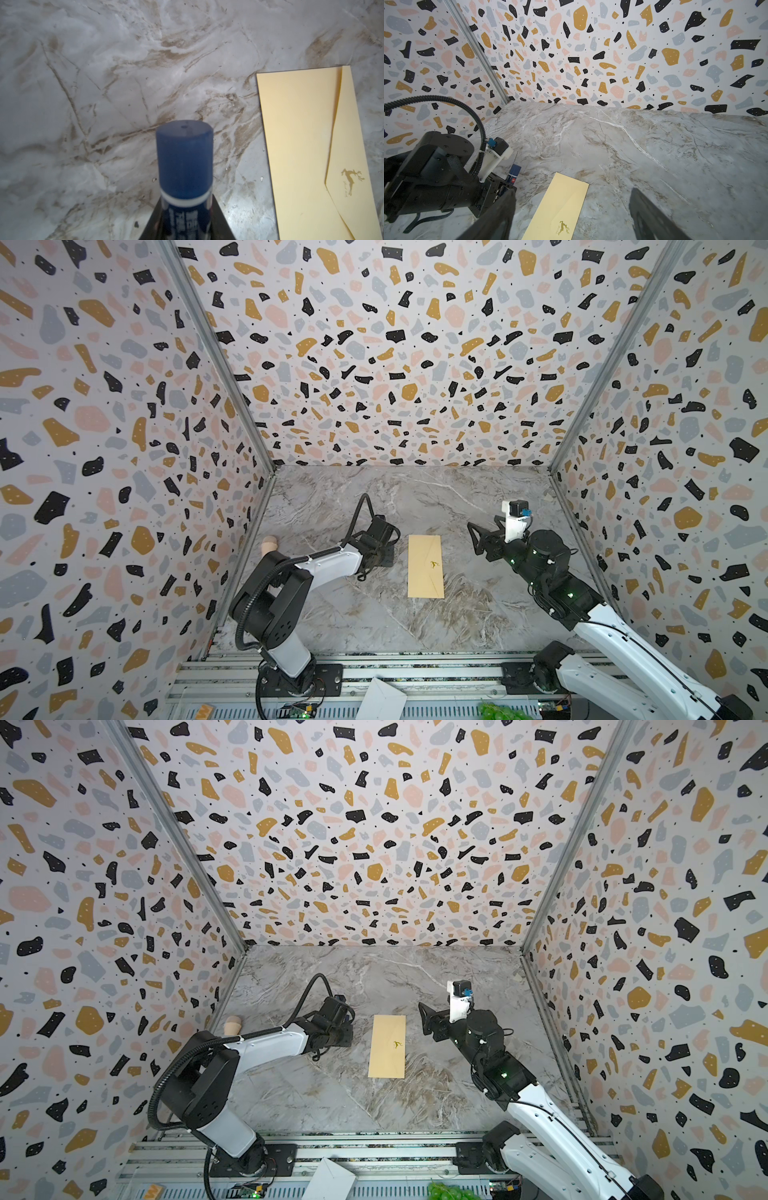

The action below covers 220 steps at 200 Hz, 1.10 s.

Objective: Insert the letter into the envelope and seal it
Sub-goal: 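Lower the capped glue stick with the left gripper onto the table beside the envelope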

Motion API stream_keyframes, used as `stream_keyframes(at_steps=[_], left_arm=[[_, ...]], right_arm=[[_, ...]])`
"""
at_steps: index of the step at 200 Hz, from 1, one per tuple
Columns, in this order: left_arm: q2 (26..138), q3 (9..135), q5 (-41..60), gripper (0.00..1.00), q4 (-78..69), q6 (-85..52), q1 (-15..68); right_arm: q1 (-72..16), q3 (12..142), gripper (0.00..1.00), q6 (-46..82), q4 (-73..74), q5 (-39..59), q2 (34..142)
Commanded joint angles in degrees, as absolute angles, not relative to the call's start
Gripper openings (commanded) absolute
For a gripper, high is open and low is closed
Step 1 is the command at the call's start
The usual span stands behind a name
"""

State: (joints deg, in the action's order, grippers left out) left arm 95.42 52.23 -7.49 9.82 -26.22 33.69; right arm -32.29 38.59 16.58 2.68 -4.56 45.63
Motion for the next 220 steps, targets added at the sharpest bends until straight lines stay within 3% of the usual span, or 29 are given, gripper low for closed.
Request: stream_keyframes(at_steps=[1, 55, 81, 117, 147, 170, 210, 220], left_arm=[[96.9, 53.75, -6.5, 0.0, 8.22, -27.05, 33.22], [99.22, 52.3, -5.21, 0.17, 5.95, -28.78, 32.96], [99.47, 51.53, -4.57, 0.31, 4.84, -29.86, 32.81], [98.8, 50.73, -4.16, 0.44, 3.88, -30.73, 32.63], [95.3, 51.02, -4.79, 0.47, 3.88, -31.2, 32.26], [87.03, 52.82, -10.76, 0.53, 5.06, -29.85, 31.99], [65.91, 47.82, -33.83, 0.93, -2.74, -21.87, 31.99], [61.3, 43.04, -39.61, 0.97, -8.0, -18.28, 31.9]], right_arm=[[-31.72, 38.33, 0.86, 17.16, 3.92, -3.7, 44.3], [-30.65, 37.01, 0.86, 17.05, 3.6, -3.44, 43.46], [-29.99, 36.71, 0.86, 16.8, 3.27, -3.36, 43.15], [-28.88, 36.56, 0.86, 16.05, 2.57, -3.03, 42.82], [-27.66, 36.65, 0.88, 14.95, 2.45, -2.85, 42.73], [-25.69, 36.61, 0.91, 13.86, 2.96, -2.86, 43.22], [-20.58, 32.08, 0.98, 11.92, 11.12, -6.64, 45.11], [-18.86, 30.26, 1.0, 11.24, 13.47, -8.77, 45.92]])
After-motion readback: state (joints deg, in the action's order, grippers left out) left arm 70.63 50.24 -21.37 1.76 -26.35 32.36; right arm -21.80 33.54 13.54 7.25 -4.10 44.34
